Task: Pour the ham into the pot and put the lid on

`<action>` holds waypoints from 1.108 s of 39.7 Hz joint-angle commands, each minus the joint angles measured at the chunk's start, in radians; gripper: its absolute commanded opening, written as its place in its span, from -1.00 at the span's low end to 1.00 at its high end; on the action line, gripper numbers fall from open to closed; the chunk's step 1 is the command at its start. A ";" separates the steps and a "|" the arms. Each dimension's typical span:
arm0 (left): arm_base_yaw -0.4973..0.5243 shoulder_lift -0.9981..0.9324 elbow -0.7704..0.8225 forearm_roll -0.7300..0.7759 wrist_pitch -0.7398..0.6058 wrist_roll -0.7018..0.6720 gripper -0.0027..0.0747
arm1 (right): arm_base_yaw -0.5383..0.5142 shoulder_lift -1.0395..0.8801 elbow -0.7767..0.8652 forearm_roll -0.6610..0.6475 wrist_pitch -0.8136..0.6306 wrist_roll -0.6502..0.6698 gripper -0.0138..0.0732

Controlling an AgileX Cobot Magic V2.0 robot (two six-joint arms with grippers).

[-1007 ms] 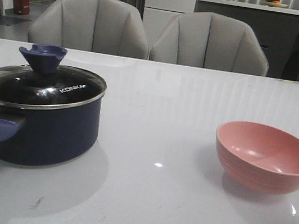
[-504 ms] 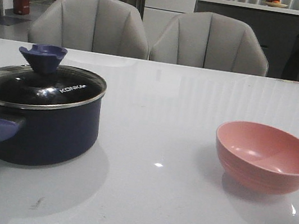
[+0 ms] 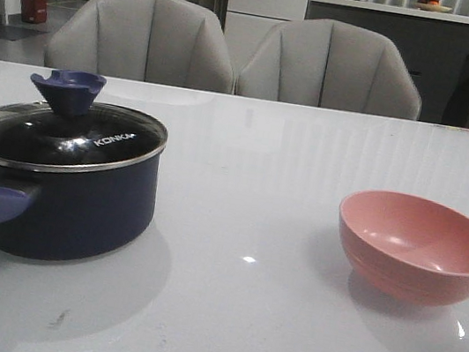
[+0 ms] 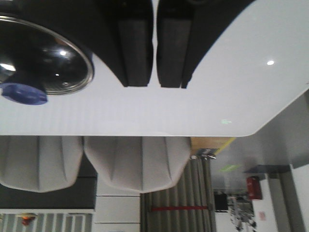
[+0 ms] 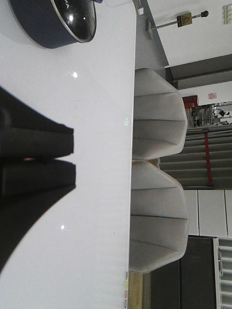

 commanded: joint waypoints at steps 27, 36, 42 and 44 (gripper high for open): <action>-0.135 -0.021 0.112 0.011 -0.197 -0.037 -0.59 | 0.002 0.009 -0.025 0.003 -0.086 -0.007 -0.33; -0.135 -0.021 0.112 0.011 -0.197 -0.037 -0.59 | 0.002 0.009 -0.025 0.003 -0.086 -0.007 -0.33; -0.135 -0.021 0.112 0.011 -0.197 -0.037 -0.59 | 0.002 0.009 -0.025 0.003 -0.086 -0.007 -0.33; -0.135 -0.021 0.112 0.011 -0.197 -0.037 -0.59 | 0.002 0.009 -0.025 0.003 -0.086 -0.007 -0.33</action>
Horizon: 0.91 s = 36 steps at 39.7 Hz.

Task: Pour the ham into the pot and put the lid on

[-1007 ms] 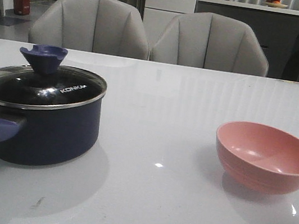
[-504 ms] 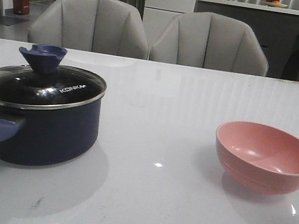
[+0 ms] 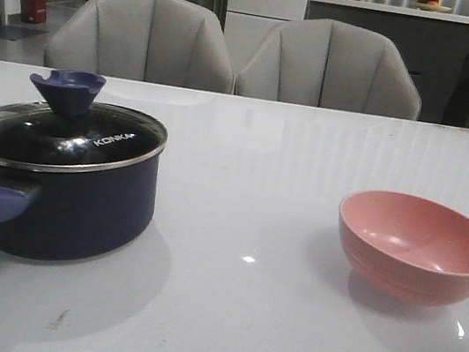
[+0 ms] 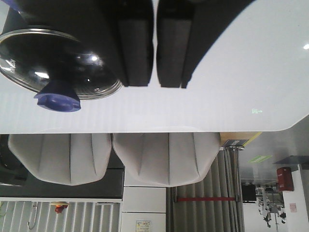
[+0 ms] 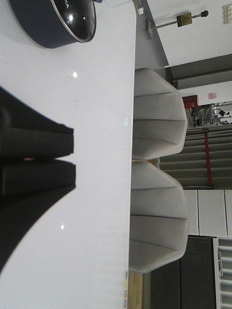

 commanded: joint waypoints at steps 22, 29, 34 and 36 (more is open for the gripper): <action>-0.008 -0.020 0.030 0.000 -0.083 -0.010 -0.64 | -0.009 0.009 -0.015 -0.040 -0.083 -0.020 -0.33; -0.008 -0.020 0.030 0.000 -0.083 -0.010 -0.64 | -0.152 0.003 0.045 -0.120 -0.080 -0.019 -0.33; -0.008 -0.020 0.030 0.000 -0.083 -0.010 -0.64 | -0.205 -0.075 0.113 -0.120 -0.085 -0.019 -0.33; -0.008 -0.020 0.030 0.000 -0.083 -0.010 -0.64 | -0.206 -0.117 0.143 -0.120 -0.086 -0.019 -0.33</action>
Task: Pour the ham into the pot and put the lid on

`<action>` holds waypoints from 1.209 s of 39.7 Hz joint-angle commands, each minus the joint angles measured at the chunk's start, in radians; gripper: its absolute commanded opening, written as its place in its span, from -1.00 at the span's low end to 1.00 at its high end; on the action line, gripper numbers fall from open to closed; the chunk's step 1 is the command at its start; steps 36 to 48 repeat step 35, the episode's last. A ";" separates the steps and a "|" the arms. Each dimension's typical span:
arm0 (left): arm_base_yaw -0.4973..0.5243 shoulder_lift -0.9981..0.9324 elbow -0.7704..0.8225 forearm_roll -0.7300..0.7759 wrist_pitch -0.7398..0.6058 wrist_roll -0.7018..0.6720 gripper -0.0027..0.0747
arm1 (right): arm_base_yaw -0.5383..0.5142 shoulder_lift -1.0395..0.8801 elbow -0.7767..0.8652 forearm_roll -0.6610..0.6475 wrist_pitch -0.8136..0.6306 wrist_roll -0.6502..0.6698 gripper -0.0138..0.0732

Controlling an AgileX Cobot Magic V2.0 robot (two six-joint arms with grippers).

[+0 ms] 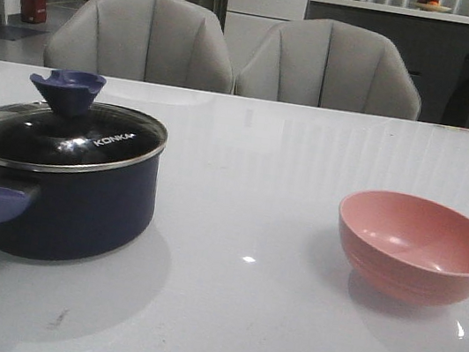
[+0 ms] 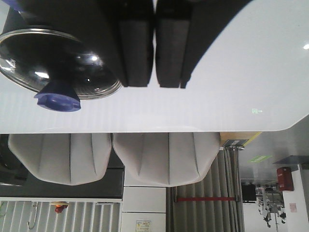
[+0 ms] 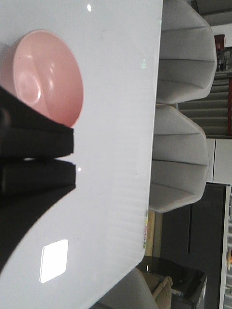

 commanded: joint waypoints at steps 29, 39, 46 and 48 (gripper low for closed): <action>-0.007 -0.020 0.030 0.000 -0.083 -0.010 -0.64 | -0.014 -0.101 0.082 -0.016 0.020 -0.011 -0.33; -0.007 -0.020 0.030 0.000 -0.083 -0.010 -0.64 | -0.014 -0.101 0.082 -0.016 0.020 -0.011 -0.33; -0.007 -0.020 0.030 0.000 -0.083 -0.010 -0.64 | -0.014 -0.101 0.082 -0.016 0.020 -0.011 -0.33; -0.007 -0.020 0.030 0.000 -0.083 -0.010 -0.64 | -0.014 -0.101 0.082 -0.016 0.020 -0.011 -0.33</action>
